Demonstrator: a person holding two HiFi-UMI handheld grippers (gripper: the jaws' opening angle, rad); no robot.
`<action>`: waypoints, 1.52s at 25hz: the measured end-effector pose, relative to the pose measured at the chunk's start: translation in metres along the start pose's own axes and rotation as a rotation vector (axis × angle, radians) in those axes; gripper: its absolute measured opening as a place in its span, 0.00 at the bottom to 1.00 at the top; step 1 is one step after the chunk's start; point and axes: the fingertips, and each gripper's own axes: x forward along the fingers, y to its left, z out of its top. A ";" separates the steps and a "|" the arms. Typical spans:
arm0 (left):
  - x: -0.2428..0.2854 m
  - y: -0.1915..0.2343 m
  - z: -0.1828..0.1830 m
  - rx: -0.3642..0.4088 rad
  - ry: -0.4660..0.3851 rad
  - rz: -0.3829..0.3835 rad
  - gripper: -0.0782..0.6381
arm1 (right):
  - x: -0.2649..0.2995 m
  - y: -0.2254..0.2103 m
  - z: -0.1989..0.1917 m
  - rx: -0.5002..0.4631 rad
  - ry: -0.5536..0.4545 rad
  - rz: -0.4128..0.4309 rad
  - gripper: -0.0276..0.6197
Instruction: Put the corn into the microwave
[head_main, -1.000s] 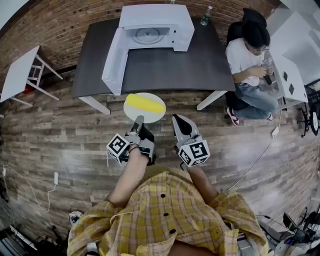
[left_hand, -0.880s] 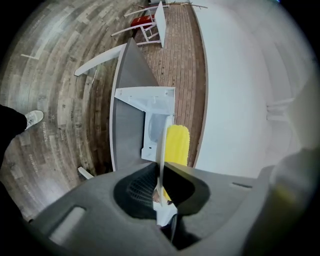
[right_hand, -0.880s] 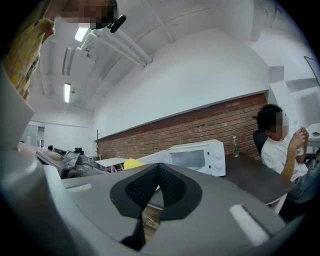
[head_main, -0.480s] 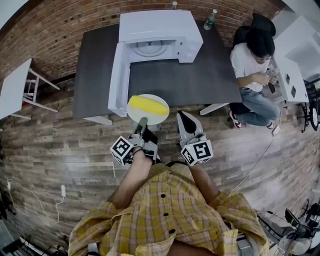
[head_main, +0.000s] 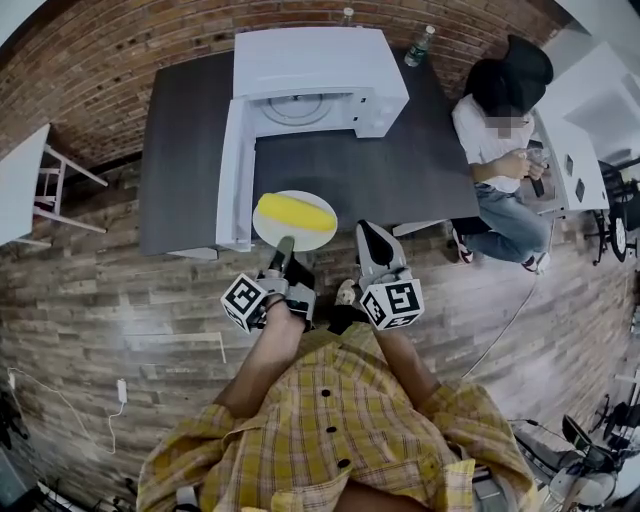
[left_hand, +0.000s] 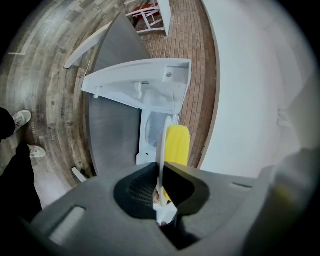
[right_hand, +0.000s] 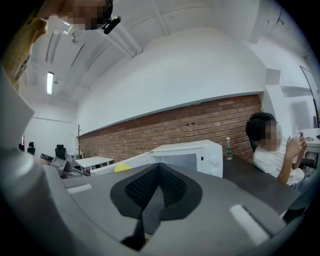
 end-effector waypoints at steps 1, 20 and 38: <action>0.004 0.000 0.001 0.003 -0.002 0.000 0.15 | 0.004 -0.001 0.001 0.000 -0.002 0.003 0.04; 0.097 -0.016 0.008 0.007 -0.077 -0.038 0.15 | 0.081 -0.053 -0.007 0.005 0.032 0.122 0.04; 0.172 -0.001 0.025 0.054 -0.172 0.004 0.15 | 0.125 -0.086 -0.003 -0.025 0.044 0.214 0.04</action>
